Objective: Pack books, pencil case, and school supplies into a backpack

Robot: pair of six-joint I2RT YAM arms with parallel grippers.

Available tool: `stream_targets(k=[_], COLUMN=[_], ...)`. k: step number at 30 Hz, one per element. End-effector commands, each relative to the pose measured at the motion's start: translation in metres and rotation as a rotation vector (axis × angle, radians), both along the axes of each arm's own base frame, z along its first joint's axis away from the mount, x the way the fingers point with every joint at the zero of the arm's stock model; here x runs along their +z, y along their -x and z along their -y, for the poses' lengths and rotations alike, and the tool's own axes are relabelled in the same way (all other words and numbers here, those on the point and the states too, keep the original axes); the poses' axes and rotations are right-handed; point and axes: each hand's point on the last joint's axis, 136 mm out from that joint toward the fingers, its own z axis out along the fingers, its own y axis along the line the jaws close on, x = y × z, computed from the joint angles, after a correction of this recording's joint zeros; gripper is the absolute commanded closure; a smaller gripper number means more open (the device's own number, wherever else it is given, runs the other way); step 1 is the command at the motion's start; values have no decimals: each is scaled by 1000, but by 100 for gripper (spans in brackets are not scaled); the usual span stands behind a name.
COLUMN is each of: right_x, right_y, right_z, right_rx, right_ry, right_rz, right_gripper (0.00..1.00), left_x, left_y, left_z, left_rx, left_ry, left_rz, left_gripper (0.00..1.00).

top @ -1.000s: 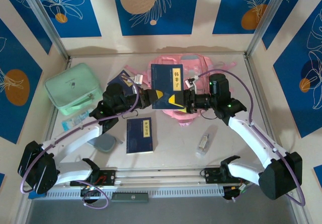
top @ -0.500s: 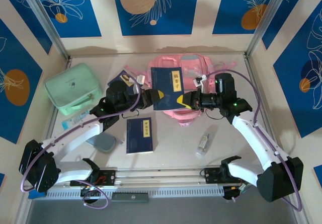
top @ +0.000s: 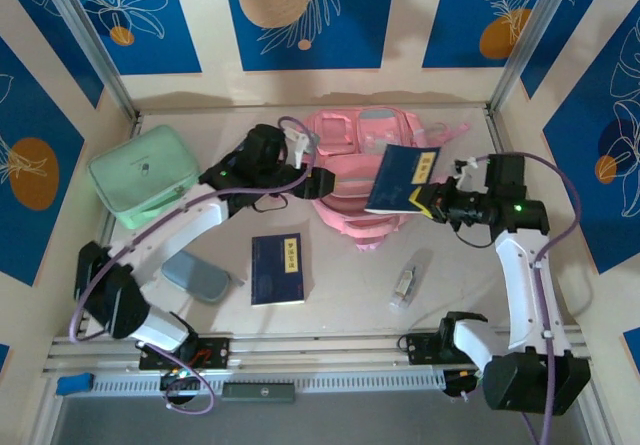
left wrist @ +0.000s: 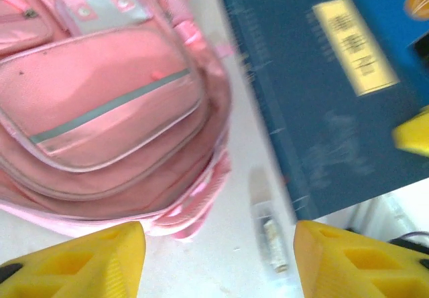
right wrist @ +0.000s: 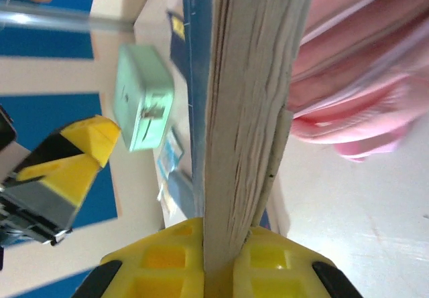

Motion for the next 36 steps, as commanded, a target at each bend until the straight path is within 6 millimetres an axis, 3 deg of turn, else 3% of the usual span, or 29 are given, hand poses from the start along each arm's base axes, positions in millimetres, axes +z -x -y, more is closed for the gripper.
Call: stream_targets(k=[1,5,9,15,22,24,28,32,36], right_x=[-11,-23,-31,-40,-43,-42,-44,-46,-46], right_y=[16,14,12,9,7,7,8,8,8], right_z=[14,32,35,39,38,36,36,33,32], right_rx=[-44,-120,-138,-155,-151,-144,-139,-126,-114], right_ry=[-8,-7,-23,-32,-53,-61,-60,-80,-79], right_rz=[-46,-74,-93,-128,-132,-126,-123,-121,-114], right_gripper=[100,100,100,100,100,100,100,100,100], left_x=[-31,-61,-88,-118,-142,-154,-174,-179,-157], left_y=[-8,-29,-51,-50,-66,-78,-84,-92,-101], left_z=[6,29,50,79,98,99,100,97,97], left_rx=[-158,-250,-270,-394,-423,-391,-411,-383,-344], left_ry=[-202,-257,-293,-436,-493,-528,-588,-625,-617], left_rz=[123,151,186,345,372,375,338,354,408], left_gripper=[38,37,39,32,29,29,30,37,62])
